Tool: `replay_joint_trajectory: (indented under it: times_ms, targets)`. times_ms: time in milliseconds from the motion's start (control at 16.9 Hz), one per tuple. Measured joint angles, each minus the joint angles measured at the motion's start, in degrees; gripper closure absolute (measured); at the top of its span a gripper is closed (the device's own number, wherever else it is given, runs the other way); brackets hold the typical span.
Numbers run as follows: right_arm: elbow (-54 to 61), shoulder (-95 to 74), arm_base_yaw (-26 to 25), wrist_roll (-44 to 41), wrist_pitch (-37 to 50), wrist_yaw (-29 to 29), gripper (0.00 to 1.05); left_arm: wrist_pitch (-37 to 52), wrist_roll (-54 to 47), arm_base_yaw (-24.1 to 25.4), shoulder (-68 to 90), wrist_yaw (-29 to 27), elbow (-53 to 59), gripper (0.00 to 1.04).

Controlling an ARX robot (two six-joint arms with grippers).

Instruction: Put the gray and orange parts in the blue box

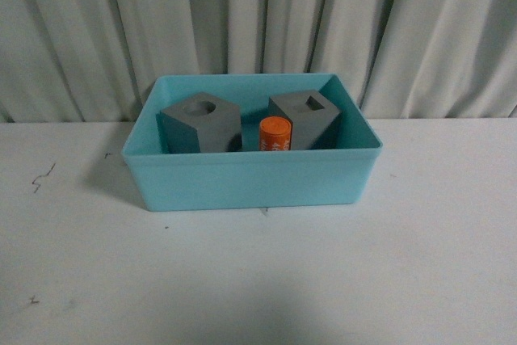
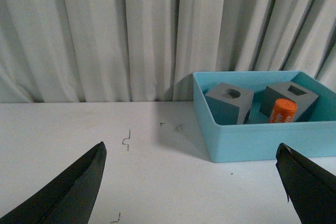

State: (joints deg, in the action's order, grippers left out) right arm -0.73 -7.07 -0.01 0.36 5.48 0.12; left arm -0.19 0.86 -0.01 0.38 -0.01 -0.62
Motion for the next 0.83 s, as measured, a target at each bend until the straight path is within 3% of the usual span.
replay_joint_trajectory:
  times_ms: [59, 414, 474, 592, 651, 829]
  targets:
    - [0.04, 5.42, 0.0, 0.0, -5.95, -0.02, 1.03, -0.02, 0.0, 0.0, -0.02, -0.09, 0.0, 0.07]
    - [0.04, 6.88, 0.0, 0.0, -5.66, -0.07, 1.03, -0.02, 0.0, 0.0, -0.02, 0.0, 0.0, 0.07]
    - [0.04, 6.88, 0.0, -0.02, -5.66, -0.07, 0.88, -0.02, 0.0, 0.0, -0.02, 0.0, 0.0, 0.07]
    - [0.04, 6.88, 0.0, -0.04, -5.66, -0.07, 0.17, -0.02, 0.0, 0.0, -0.02, 0.0, 0.0, 0.07]
    - [0.04, 6.88, 0.0, -0.02, -5.66, -0.07, 0.07, -0.02, 0.0, 0.0, -0.02, 0.0, 0.0, 0.07]
    - [0.04, 6.88, 0.0, -0.02, -5.66, -0.07, 0.06, -0.02, 0.0, 0.0, -0.02, 0.0, 0.0, 0.07]
